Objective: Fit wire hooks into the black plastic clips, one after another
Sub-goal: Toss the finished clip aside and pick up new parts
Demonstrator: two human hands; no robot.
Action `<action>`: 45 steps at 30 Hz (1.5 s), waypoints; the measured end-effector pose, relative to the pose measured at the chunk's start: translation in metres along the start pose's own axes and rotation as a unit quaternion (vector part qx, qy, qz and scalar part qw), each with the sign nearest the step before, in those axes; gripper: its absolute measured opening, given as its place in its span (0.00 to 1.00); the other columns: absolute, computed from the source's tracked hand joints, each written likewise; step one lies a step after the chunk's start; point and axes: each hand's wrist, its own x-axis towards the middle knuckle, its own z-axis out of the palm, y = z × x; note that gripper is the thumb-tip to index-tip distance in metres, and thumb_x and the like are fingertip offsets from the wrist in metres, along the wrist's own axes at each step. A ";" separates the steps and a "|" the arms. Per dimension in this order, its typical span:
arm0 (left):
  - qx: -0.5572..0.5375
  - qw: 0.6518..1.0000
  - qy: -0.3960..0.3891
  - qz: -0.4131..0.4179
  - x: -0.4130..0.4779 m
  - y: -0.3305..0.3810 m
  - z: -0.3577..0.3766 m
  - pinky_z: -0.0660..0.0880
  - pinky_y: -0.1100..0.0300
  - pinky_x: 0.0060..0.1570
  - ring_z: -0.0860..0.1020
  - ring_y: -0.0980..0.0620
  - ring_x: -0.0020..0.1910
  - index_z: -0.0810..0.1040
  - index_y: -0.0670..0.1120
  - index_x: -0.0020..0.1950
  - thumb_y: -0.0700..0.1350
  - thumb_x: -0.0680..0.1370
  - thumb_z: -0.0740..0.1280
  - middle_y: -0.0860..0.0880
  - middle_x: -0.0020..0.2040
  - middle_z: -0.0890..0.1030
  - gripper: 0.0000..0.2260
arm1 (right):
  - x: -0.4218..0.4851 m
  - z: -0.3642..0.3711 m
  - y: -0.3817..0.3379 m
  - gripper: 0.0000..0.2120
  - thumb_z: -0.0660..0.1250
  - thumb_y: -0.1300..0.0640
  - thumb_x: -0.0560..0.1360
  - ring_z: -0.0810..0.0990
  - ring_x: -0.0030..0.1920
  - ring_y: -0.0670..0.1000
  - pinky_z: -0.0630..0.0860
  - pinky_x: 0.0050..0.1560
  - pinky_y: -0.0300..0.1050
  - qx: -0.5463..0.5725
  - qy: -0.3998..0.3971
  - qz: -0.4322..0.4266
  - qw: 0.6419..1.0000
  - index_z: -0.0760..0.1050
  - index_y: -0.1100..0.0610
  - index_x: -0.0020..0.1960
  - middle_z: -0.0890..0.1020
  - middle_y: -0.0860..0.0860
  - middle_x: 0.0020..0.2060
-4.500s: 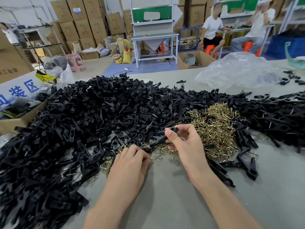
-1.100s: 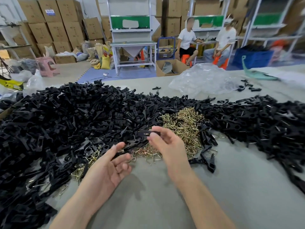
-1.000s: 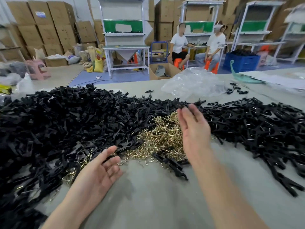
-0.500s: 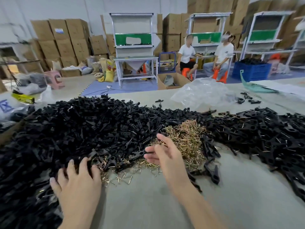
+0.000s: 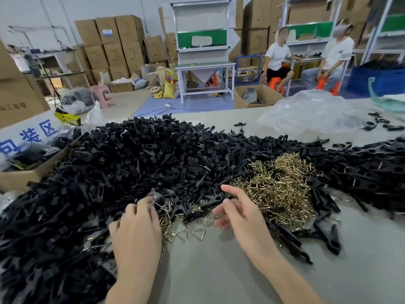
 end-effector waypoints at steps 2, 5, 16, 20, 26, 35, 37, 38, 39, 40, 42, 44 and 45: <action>-0.049 0.998 0.014 -0.022 0.002 0.000 -0.003 0.70 0.45 0.49 0.77 0.43 0.38 0.79 0.44 0.60 0.42 0.82 0.62 0.44 0.46 0.79 0.10 | -0.001 0.001 0.001 0.17 0.58 0.58 0.85 0.86 0.41 0.50 0.80 0.42 0.40 -0.012 -0.007 -0.005 1.000 0.72 0.38 0.65 0.86 0.48 0.44; -0.150 0.987 0.045 -0.039 0.002 0.005 -0.010 0.71 0.54 0.40 0.73 0.49 0.36 0.78 0.43 0.63 0.44 0.83 0.57 0.45 0.49 0.75 0.14 | -0.002 0.002 0.003 0.17 0.58 0.57 0.85 0.85 0.41 0.48 0.79 0.42 0.39 -0.020 -0.011 -0.008 1.000 0.71 0.36 0.64 0.86 0.47 0.44; -0.367 0.926 0.036 -0.084 0.001 0.014 -0.015 0.71 0.63 0.32 0.74 0.58 0.30 0.74 0.61 0.60 0.55 0.85 0.52 0.57 0.41 0.80 0.11 | -0.008 0.006 -0.007 0.14 0.60 0.57 0.84 0.85 0.42 0.48 0.78 0.42 0.39 0.009 -0.046 -0.001 0.999 0.76 0.41 0.63 0.86 0.48 0.45; -0.462 0.883 -0.028 -0.071 -0.009 0.036 -0.016 0.73 0.60 0.38 0.75 0.62 0.35 0.77 0.61 0.57 0.59 0.83 0.52 0.54 0.39 0.79 0.15 | -0.015 0.023 -0.013 0.10 0.65 0.55 0.82 0.85 0.44 0.52 0.81 0.43 0.43 0.121 -0.155 0.049 0.979 0.79 0.51 0.62 0.86 0.53 0.49; -0.375 0.920 -0.110 0.025 -0.026 0.048 -0.008 0.81 0.49 0.43 0.81 0.59 0.46 0.72 0.67 0.64 0.62 0.79 0.49 0.64 0.50 0.80 0.18 | -0.016 0.031 -0.008 0.07 0.67 0.58 0.81 0.84 0.42 0.48 0.79 0.40 0.38 0.155 -0.149 0.049 0.975 0.84 0.55 0.51 0.84 0.56 0.42; -0.376 0.924 -0.067 -0.025 -0.012 0.042 -0.004 0.69 0.73 0.56 0.75 0.65 0.57 0.62 0.54 0.78 0.32 0.83 0.54 0.54 0.61 0.74 0.27 | -0.005 0.021 -0.001 0.09 0.63 0.62 0.83 0.85 0.46 0.52 0.82 0.47 0.44 0.253 -0.075 0.097 0.960 0.78 0.57 0.61 0.87 0.54 0.47; -0.410 0.910 -0.052 -0.040 -0.012 0.043 -0.006 0.71 0.67 0.60 0.77 0.66 0.59 0.63 0.55 0.77 0.35 0.84 0.58 0.59 0.62 0.78 0.25 | -0.003 0.020 -0.002 0.09 0.61 0.63 0.83 0.86 0.49 0.54 0.83 0.49 0.47 0.285 -0.066 0.105 0.950 0.75 0.58 0.61 0.87 0.55 0.49; -0.433 0.898 -0.051 -0.048 -0.012 0.044 -0.007 0.73 0.63 0.58 0.79 0.65 0.57 0.65 0.57 0.76 0.37 0.84 0.60 0.61 0.60 0.80 0.24 | -0.002 0.020 -0.003 0.08 0.61 0.64 0.83 0.86 0.49 0.55 0.83 0.50 0.48 0.303 -0.064 0.110 0.945 0.74 0.59 0.61 0.87 0.56 0.50; -0.458 0.885 -0.056 -0.059 -0.012 0.044 -0.007 0.75 0.62 0.53 0.81 0.65 0.52 0.67 0.59 0.74 0.39 0.83 0.62 0.61 0.57 0.82 0.23 | -0.002 0.020 -0.003 0.09 0.60 0.65 0.83 0.85 0.49 0.55 0.83 0.50 0.49 0.320 -0.062 0.117 0.938 0.74 0.60 0.61 0.87 0.57 0.51; -0.481 0.872 -0.063 -0.070 -0.012 0.044 -0.007 0.76 0.64 0.44 0.81 0.65 0.42 0.69 0.61 0.72 0.40 0.83 0.63 0.61 0.55 0.83 0.22 | -0.001 0.019 -0.003 0.09 0.59 0.66 0.83 0.85 0.49 0.56 0.83 0.50 0.49 0.333 -0.060 0.123 0.933 0.74 0.60 0.61 0.86 0.58 0.52; -0.520 0.846 -0.076 -0.090 -0.011 0.044 -0.010 0.74 0.68 0.31 0.79 0.62 0.34 0.72 0.64 0.68 0.41 0.82 0.65 0.60 0.55 0.84 0.20 | 0.000 0.018 -0.003 0.11 0.59 0.68 0.83 0.85 0.49 0.56 0.83 0.51 0.49 0.343 -0.054 0.127 0.929 0.75 0.61 0.62 0.84 0.58 0.52; -0.546 0.828 -0.085 -0.098 -0.010 0.045 -0.012 0.78 0.66 0.37 0.83 0.60 0.45 0.74 0.63 0.66 0.43 0.82 0.66 0.59 0.55 0.85 0.18 | 0.000 0.017 -0.003 0.13 0.60 0.69 0.82 0.85 0.49 0.55 0.83 0.53 0.49 0.333 -0.055 0.120 0.934 0.76 0.59 0.63 0.81 0.58 0.51; -0.552 0.822 -0.094 -0.103 -0.010 0.045 -0.013 0.80 0.64 0.41 0.84 0.59 0.48 0.75 0.62 0.65 0.44 0.81 0.67 0.58 0.54 0.85 0.17 | 0.000 0.017 -0.003 0.14 0.60 0.69 0.82 0.85 0.49 0.54 0.83 0.53 0.49 0.323 -0.057 0.115 0.938 0.76 0.58 0.64 0.80 0.57 0.50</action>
